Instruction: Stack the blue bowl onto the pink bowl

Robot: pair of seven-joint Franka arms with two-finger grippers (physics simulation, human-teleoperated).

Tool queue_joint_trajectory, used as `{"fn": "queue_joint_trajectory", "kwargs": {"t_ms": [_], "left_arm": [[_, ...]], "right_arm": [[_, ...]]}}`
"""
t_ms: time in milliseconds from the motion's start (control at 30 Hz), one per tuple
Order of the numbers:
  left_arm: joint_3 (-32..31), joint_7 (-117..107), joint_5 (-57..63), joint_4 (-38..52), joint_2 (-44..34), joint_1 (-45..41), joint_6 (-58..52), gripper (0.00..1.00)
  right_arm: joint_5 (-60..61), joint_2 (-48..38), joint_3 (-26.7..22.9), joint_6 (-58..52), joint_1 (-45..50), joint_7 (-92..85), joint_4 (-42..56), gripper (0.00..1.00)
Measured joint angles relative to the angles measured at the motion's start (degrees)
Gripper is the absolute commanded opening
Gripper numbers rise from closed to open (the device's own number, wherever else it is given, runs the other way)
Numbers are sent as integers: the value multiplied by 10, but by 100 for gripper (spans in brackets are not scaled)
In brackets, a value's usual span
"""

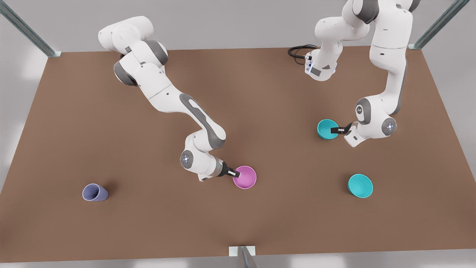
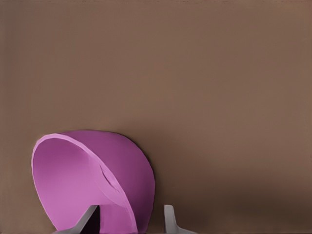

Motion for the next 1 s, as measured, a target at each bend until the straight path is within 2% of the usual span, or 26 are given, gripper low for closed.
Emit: {"fn": "queue_joint_trajectory", "kwargs": {"t_ms": [100, 133, 167, 200, 233, 300, 333, 433, 467, 567, 667, 767, 900, 1000], "left_arm": [[0, 14, -1, -20, 5, 0, 33, 98], [0, 19, -1, -21, 7, 0, 41, 64], [0, 23, -2, -22, 7, -1, 47, 41], [0, 26, -2, -22, 7, -1, 51, 27], [0, 29, -2, -22, 7, -2, 54, 23], [0, 35, -2, -22, 8, -4, 57, 21], [0, 38, -2, -22, 8, -7, 56, 21], [0, 42, 0, -22, 8, -13, 54, 21], [0, 42, 0, -22, 8, -14, 53, 21], [0, 42, 1, 17, 0, -20, 29, 21], [-21, 14, 1, 165, 16, -87, -48, 21], [-39, -48, -2, 420, 151, -193, -150, 21], [-47, -137, -45, 551, 253, -261, -230, 21], [-81, -204, -60, 625, 304, -272, -261, 21]], "right_arm": [[-1, -57, -3, -55, -53, 24, 22, 100], [-5, -83, -3, -97, -94, 31, 27, 100], [-14, -103, -4, -148, -143, 34, 37, 100], [-34, -114, -5, -210, -197, 33, 60, 100], [-75, -119, -6, -279, -250, 27, 96, 100], [-161, -140, -8, -431, -328, 12, 189, 100], [-203, -177, -9, -503, -354, 0, 226, 100], [-307, -278, -6, -667, -366, -42, 258, 100], [-327, -316, -5, -706, -362, -55, 251, 100], [-363, -458, -3, -753, -358, -91, 94, 100], [-379, -487, -3, -760, -350, -122, 36, 100], [-386, -489, -4, -764, -351, -149, 27, 100], [-390, -488, -4, -768, -350, -178, 26, 100], [-391, -486, -4, -770, -350, -196, 27, 100]]}}
